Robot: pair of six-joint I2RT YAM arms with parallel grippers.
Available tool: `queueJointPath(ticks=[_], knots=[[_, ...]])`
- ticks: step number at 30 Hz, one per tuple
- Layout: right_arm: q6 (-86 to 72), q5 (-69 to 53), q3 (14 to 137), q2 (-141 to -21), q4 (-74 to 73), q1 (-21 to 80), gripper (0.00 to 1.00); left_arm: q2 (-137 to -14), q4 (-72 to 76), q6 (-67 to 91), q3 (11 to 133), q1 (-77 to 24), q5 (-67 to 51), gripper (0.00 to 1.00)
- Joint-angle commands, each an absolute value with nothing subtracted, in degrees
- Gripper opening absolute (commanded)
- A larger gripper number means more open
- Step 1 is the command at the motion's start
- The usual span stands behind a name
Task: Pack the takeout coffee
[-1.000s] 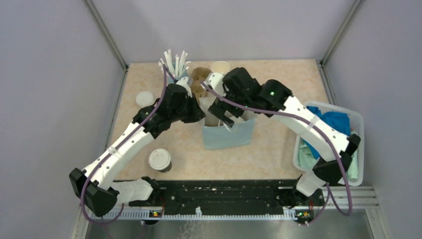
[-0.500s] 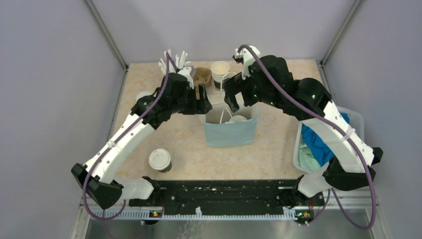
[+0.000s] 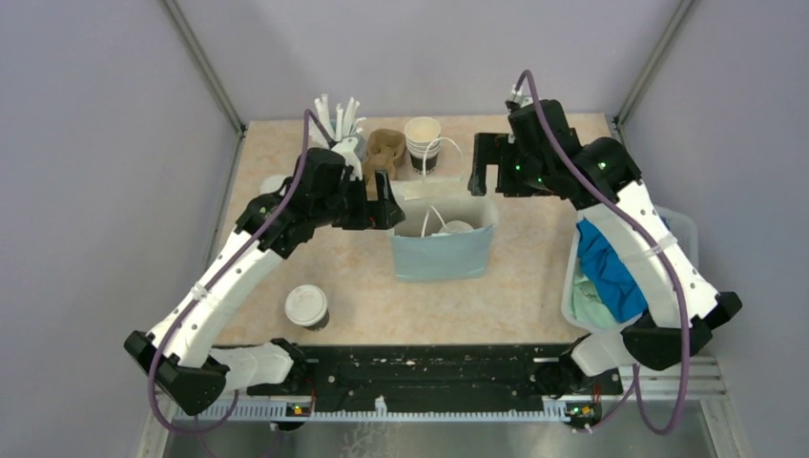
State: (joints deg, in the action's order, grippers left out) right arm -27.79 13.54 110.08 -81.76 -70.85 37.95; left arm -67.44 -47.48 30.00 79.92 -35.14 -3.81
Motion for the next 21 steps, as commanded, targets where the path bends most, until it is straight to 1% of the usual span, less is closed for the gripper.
queueJointPath(ticks=[1, 4, 8, 13, 17, 21], knots=[[-31.0, 4.3, 104.0, -82.1, -64.2, 34.0, 0.99, -70.2, -43.1, 30.1, 79.2, -34.3, -11.0, 0.97], [-30.7, 2.2, 101.9, -84.2, -61.6, 32.2, 0.99, -71.6, -40.6, 30.5, 78.9, -34.3, -15.9, 0.94], [-30.3, -2.4, 100.5, -86.6, -56.2, 31.5, 0.99, -70.6, -37.2, 34.6, 75.5, -34.6, -21.4, 0.91], [-31.8, -7.2, 100.4, -91.1, -48.8, 31.4, 0.99, -66.6, -34.2, 39.4, 70.3, -39.0, -19.7, 0.9], [-31.4, -11.5, 103.0, -96.2, -43.9, 31.4, 0.99, -63.6, -29.6, 43.4, 66.0, -42.8, -19.9, 0.9], [-28.9, -18.3, 106.5, -100.8, -40.4, 31.5, 0.99, -64.9, -25.7, 45.7, 65.4, -48.7, -18.4, 0.91]])
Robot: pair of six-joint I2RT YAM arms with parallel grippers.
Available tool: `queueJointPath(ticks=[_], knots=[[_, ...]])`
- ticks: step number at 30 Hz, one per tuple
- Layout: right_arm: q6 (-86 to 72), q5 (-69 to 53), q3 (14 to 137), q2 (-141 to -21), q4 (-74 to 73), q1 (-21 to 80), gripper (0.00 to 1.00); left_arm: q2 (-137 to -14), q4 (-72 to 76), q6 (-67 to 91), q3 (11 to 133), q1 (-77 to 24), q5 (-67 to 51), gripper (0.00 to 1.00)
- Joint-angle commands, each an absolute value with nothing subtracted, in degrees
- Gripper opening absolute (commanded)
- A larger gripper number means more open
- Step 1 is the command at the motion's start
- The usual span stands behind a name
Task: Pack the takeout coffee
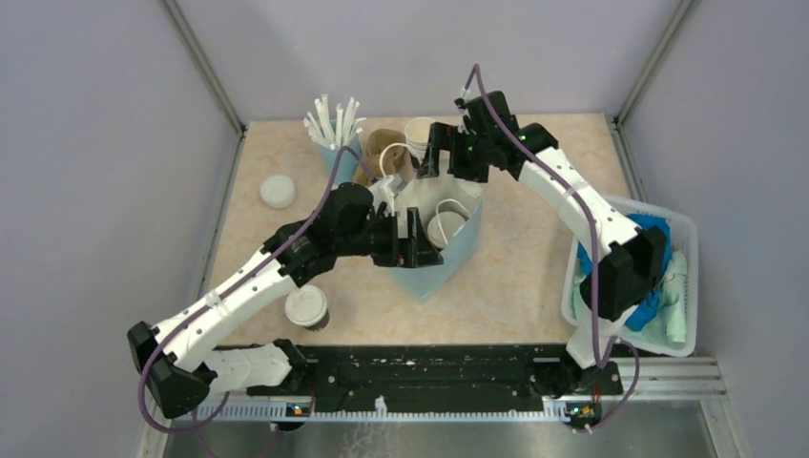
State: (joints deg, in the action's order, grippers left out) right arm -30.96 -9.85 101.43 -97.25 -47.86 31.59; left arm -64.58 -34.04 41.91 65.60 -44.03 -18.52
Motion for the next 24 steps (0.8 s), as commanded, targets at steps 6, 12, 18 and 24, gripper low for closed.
queueJointPath(ticks=[6, 12, 18, 24], knots=[[-23.7, -14.6, 118.4, -103.7, -52.8, 30.1, 0.99, -68.3, -34.3, 39.9, 73.3, -53.5, -14.4, 0.97], [-22.9, -12.7, 128.5, -99.0, -64.9, 25.0, 0.99, -59.0, -43.3, 33.7, 75.3, -52.8, -5.7, 0.99], [-25.4, -10.5, 114.7, -87.8, -67.5, 18.6, 0.99, -58.7, -57.9, 36.9, 79.5, -47.2, 7.0, 0.97], [-25.6, -4.5, 88.0, -73.7, -62.3, 11.8, 0.99, -57.6, -60.1, 38.3, 74.7, -33.6, 9.7, 0.94]])
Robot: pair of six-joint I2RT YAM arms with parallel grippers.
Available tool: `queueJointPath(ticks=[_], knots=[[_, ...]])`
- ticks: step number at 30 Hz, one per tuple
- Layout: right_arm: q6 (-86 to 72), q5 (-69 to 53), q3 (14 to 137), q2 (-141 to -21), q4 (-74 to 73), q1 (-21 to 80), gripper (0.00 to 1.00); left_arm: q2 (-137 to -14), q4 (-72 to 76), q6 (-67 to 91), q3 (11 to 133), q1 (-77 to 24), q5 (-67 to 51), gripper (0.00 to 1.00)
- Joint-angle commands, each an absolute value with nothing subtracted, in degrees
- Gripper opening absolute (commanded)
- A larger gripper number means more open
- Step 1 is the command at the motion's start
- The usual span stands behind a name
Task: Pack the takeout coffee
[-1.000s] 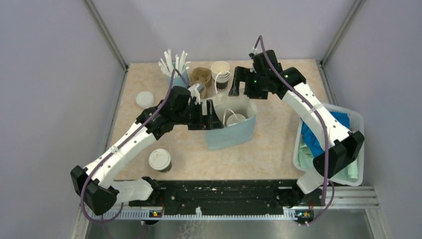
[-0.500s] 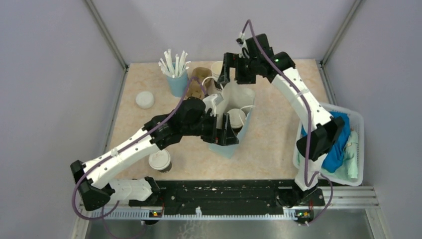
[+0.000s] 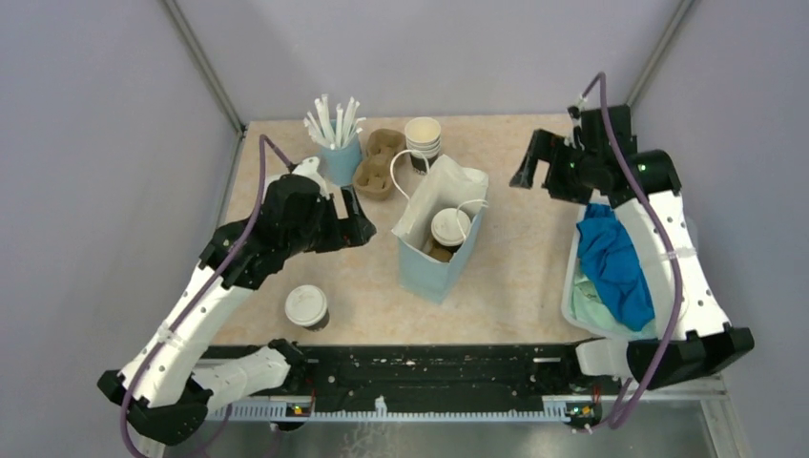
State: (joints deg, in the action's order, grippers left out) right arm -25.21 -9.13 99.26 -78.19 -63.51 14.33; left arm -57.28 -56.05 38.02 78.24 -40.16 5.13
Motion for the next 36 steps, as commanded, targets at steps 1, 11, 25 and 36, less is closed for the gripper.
queueJointPath(ticks=[1, 11, 25, 36], knots=[[-25.3, -4.1, 85.1, -73.1, -61.4, 11.7, 0.99, -58.2, -59.1, 37.4, 73.3, -31.5, 8.4, 0.94], [-29.3, -14.2, 66.9, -77.7, -46.1, 13.7, 0.99, -78.8, -45.2, 29.0, 69.6, -25.1, -15.0, 0.9], [-29.4, -16.5, 71.3, -92.0, -36.2, 18.6, 0.99, -78.0, -31.2, 40.7, 55.2, -36.1, -21.4, 0.82], [-25.6, -21.9, 84.3, -104.4, -36.1, 23.7, 0.99, -80.9, -22.8, 49.5, 52.9, -44.3, -20.0, 0.83]])
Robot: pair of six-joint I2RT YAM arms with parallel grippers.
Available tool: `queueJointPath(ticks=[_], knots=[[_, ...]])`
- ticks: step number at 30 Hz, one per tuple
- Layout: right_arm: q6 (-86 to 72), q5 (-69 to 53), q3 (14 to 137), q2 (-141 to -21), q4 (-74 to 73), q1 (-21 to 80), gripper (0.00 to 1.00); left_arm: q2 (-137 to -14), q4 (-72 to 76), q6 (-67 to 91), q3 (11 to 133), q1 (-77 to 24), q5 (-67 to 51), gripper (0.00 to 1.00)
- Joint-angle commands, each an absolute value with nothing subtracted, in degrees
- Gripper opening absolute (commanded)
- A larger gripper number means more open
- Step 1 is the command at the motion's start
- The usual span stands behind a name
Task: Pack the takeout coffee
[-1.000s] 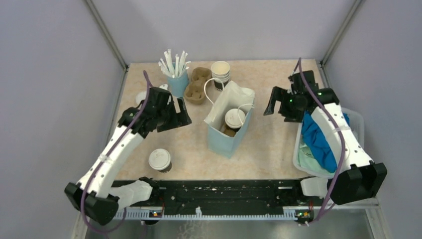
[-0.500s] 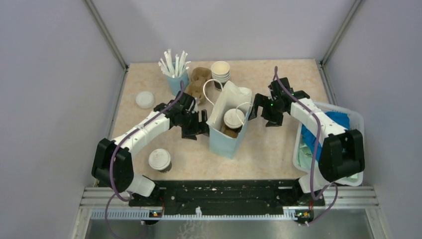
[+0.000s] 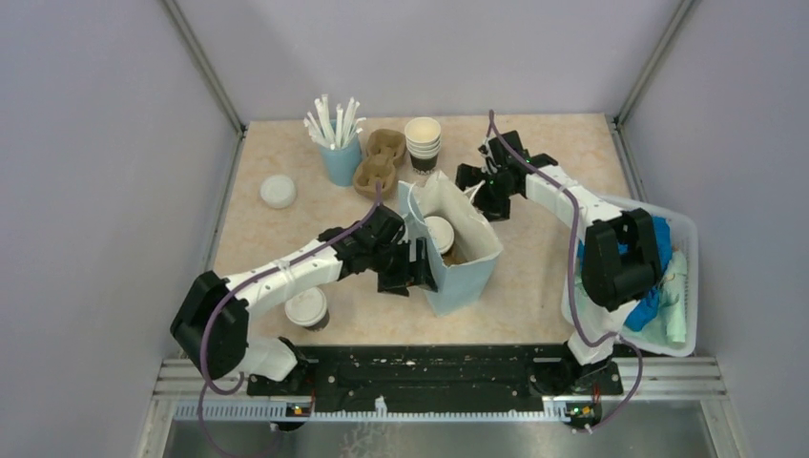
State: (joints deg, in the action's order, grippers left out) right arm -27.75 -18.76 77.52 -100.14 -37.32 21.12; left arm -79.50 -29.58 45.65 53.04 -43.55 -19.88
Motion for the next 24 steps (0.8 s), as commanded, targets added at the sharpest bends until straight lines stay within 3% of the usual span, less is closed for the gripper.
queueJointPath(ticks=[1, 7, 12, 19, 24], knots=[[-25.6, -21.9, 86.2, -105.8, -36.6, 24.2, 0.99, -81.4, -22.0, 49.9, 53.3, -44.3, -20.0, 0.84], [-26.7, -18.4, 96.5, -111.5, -41.1, 24.7, 0.99, -82.5, -22.3, 50.5, 56.0, -44.4, -15.5, 0.85], [-21.9, -9.6, 104.6, -114.1, -51.7, 23.6, 0.99, -74.4, -26.5, 50.6, 52.4, -44.4, -11.0, 0.9], [-14.9, -0.6, 103.9, -102.5, -58.7, 16.9, 0.99, -56.7, -34.6, 47.9, 50.1, -44.3, -11.1, 0.93], [-13.8, -3.2, 108.7, -91.5, -65.8, 16.8, 0.99, -45.0, -40.4, 43.0, 57.2, -44.3, -9.3, 0.98]])
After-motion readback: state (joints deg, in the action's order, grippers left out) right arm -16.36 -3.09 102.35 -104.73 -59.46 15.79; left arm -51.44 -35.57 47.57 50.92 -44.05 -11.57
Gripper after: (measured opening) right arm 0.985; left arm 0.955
